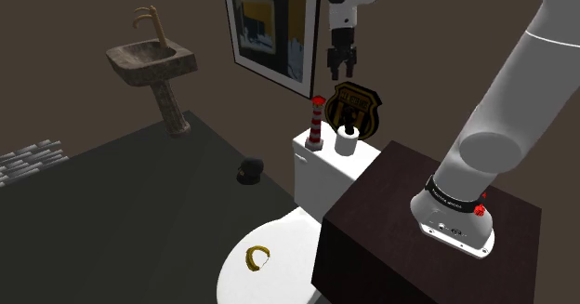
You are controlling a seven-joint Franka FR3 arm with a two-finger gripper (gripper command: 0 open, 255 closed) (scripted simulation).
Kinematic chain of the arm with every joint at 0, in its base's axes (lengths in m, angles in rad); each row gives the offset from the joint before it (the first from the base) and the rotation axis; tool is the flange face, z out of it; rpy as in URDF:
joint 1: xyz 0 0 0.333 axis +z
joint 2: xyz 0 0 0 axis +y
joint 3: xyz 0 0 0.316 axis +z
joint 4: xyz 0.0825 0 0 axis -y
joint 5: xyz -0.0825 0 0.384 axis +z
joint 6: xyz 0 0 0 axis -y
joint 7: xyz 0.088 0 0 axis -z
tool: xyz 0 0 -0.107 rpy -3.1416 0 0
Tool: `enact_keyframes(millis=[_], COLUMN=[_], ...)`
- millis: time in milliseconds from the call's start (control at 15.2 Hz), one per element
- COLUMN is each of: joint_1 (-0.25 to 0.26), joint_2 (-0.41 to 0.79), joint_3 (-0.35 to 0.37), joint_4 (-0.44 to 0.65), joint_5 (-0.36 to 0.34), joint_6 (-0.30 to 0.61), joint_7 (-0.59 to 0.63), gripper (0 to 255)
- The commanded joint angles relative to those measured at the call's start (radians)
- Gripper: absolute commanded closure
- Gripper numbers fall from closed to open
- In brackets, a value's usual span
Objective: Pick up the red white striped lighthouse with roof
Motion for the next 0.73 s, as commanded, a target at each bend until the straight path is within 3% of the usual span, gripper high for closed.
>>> enact_keyframes(millis=[0,660], joint_1=[-0.008,-0.079], joint_2=[0.103,0.597], joint_3=[-0.008,0.02], joint_4=[0.082,0.544], joint_5=[0.015,0.073], joint_6=[-0.012,-0.122], joint_7=[-0.049,-0.211], gripper=[0,0])
